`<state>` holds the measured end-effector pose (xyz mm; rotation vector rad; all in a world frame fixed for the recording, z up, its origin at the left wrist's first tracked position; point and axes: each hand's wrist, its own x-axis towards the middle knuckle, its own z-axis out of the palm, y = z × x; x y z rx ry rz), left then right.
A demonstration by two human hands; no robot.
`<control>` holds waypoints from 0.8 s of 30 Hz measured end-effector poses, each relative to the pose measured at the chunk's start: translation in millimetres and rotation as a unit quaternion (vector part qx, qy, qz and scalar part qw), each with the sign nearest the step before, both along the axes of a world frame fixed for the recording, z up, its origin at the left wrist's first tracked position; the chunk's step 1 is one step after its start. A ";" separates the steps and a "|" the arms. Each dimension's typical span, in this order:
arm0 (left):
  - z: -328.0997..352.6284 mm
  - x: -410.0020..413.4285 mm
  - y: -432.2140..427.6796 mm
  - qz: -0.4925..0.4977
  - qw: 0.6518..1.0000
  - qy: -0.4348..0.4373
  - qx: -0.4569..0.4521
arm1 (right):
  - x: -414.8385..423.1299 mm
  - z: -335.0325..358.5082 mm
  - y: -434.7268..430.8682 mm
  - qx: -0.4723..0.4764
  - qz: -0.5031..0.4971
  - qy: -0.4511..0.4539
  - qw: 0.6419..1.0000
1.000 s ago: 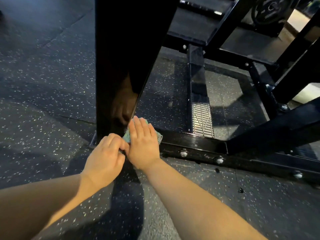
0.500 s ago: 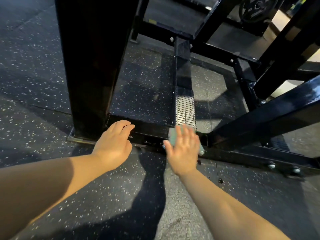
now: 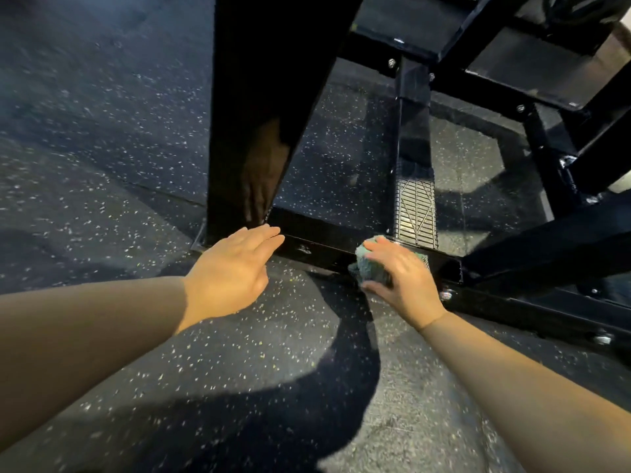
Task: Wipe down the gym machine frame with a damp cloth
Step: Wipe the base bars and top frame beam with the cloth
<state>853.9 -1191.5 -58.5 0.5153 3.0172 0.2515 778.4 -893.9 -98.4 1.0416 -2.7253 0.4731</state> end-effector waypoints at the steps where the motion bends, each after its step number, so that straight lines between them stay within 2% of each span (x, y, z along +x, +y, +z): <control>1: -0.5 -2.1 1.8 0.009 1.000 0.001 0.029 | 1.4 2.7 -11.6 0.011 -0.032 0.000 0.999; 6: 0.1 -3.8 -9.0 0.009 0.997 0.016 0.070 | -10.0 11.2 -73.3 0.170 -0.047 -0.001 0.984; 8: -3.8 -0.9 -18.6 -0.002 0.998 0.049 0.049 | -12.2 16.1 -108.6 0.201 -0.033 -0.024 0.979; 12: 0.0 -0.3 -24.1 -0.025 0.999 0.024 -0.035 | -14.7 18.1 -171.7 0.210 -0.020 -0.015 0.977; 14: 4.1 -3.6 -24.8 -0.031 0.995 0.040 -0.083 | -15.6 20.6 -166.6 0.233 -0.006 -0.013 0.972; 17: 4.4 -10.5 -21.3 -0.058 0.977 0.046 -0.200 | -9.3 24.1 -104.6 0.215 -0.026 -0.018 0.976; 19: 5.3 -12.0 -17.8 -0.063 0.969 -0.002 -0.240 | -5.6 21.5 -57.7 0.207 -0.077 -0.003 0.975; 21: 5.9 -13.2 -16.4 -0.077 0.966 -0.011 -0.246 | -3.0 17.3 -35.2 0.220 -0.114 -0.004 0.969; 24: 3.4 -12.7 -20.7 -0.067 0.968 -0.022 -0.239 | -4.6 11.8 -56.4 0.214 -0.129 0.012 0.968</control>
